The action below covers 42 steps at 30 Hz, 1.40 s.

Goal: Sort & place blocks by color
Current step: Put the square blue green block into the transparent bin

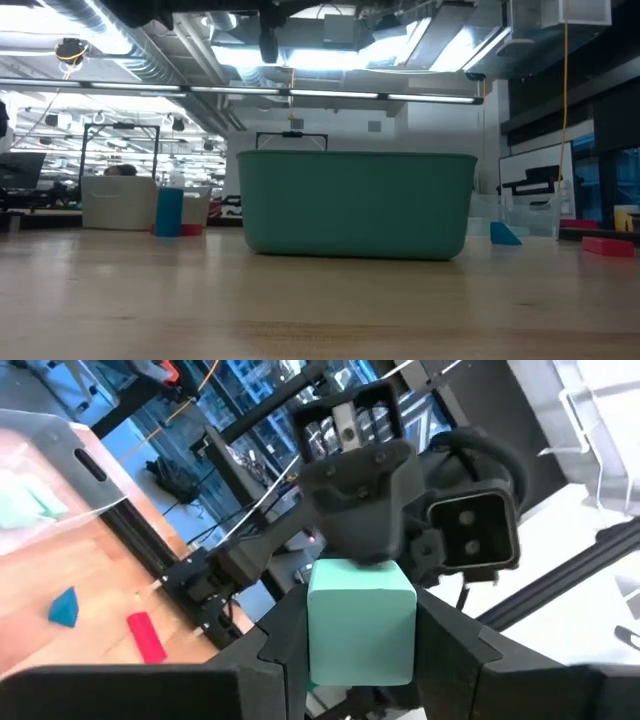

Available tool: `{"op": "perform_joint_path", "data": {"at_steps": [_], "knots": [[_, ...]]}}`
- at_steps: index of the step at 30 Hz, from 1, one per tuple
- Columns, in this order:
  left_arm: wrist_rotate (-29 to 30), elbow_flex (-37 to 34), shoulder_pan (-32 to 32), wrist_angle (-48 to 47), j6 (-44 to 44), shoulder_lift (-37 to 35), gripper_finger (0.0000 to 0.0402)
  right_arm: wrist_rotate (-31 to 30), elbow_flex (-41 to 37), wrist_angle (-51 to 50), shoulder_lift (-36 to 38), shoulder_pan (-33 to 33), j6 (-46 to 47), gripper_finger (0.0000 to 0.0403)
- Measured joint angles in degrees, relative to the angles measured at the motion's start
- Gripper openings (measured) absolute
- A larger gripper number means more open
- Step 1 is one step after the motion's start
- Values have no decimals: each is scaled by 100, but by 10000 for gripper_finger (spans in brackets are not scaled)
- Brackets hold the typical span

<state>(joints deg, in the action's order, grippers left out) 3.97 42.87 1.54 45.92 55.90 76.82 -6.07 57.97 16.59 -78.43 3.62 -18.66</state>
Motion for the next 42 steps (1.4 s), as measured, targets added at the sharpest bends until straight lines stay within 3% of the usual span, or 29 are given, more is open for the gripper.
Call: {"op": "perform_joint_path", "data": {"at_steps": [7,21,26,37,42], "knots": [[-31,0,0,46,75,15,123,-28,1,47,-48,0,-9,254],[-62,-4,-4,16,159,15,123,-81,1,119,-140,-7,-117,152],[-54,-4,-4,18,137,15,124,-78,0,121,-140,-6,-124,149],[-13,-4,30,15,-201,13,189,7,-6,99,-151,4,71,145],[-257,-4,50,17,-157,13,215,-5,-6,106,-151,4,53,146]]}}
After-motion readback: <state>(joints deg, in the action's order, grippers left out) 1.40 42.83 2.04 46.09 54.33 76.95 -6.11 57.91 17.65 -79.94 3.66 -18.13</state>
